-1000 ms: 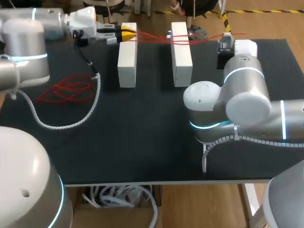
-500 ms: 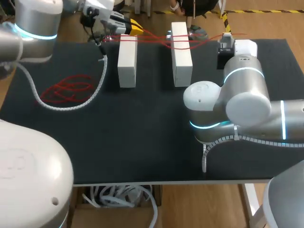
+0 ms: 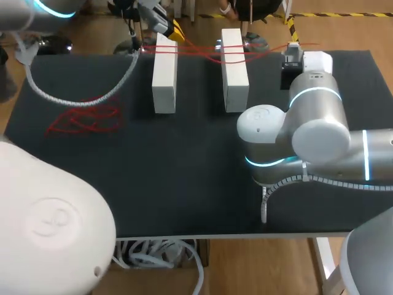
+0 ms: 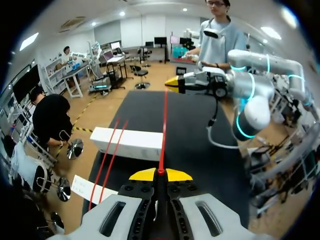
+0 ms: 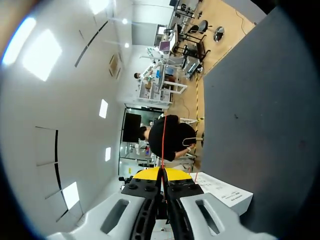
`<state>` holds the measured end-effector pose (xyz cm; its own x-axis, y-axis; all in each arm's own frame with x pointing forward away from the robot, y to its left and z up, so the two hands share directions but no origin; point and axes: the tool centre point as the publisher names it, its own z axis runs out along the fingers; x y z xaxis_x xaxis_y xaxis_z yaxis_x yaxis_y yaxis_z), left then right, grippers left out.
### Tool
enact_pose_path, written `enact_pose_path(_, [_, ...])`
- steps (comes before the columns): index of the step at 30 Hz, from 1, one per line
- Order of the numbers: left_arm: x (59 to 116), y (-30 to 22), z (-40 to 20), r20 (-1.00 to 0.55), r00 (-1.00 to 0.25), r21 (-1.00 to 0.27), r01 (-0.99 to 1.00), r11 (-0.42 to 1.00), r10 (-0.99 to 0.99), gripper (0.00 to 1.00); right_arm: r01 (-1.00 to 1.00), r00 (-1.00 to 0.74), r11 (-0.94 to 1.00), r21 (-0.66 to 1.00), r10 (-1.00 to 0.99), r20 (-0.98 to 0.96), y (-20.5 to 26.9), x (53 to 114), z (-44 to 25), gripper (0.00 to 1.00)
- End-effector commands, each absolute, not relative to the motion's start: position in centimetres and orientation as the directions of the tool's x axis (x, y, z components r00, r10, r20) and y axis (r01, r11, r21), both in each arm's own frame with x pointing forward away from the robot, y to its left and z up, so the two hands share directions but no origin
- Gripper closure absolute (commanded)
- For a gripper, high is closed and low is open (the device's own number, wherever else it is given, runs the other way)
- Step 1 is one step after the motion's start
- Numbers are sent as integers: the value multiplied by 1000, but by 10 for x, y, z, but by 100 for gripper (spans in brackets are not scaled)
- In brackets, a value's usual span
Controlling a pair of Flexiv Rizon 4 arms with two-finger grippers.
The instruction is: Grab the tape and strap the tape.
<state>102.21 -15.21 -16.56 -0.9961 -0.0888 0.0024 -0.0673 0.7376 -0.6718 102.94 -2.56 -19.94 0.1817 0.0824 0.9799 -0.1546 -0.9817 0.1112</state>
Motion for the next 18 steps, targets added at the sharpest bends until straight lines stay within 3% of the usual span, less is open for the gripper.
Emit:
enact_pose_path(1, [1026,-158,-161,-15,-996,-470,-76,879,-93,100,-151,188,-982,112,83,979,-27,1029,-197,100])
enact_pose_path(18, [1031,-179,-161,-4,-1000,-467,-14,884,-18,100,-151,188,-982,112,83,979,-27,1029,-197,100])
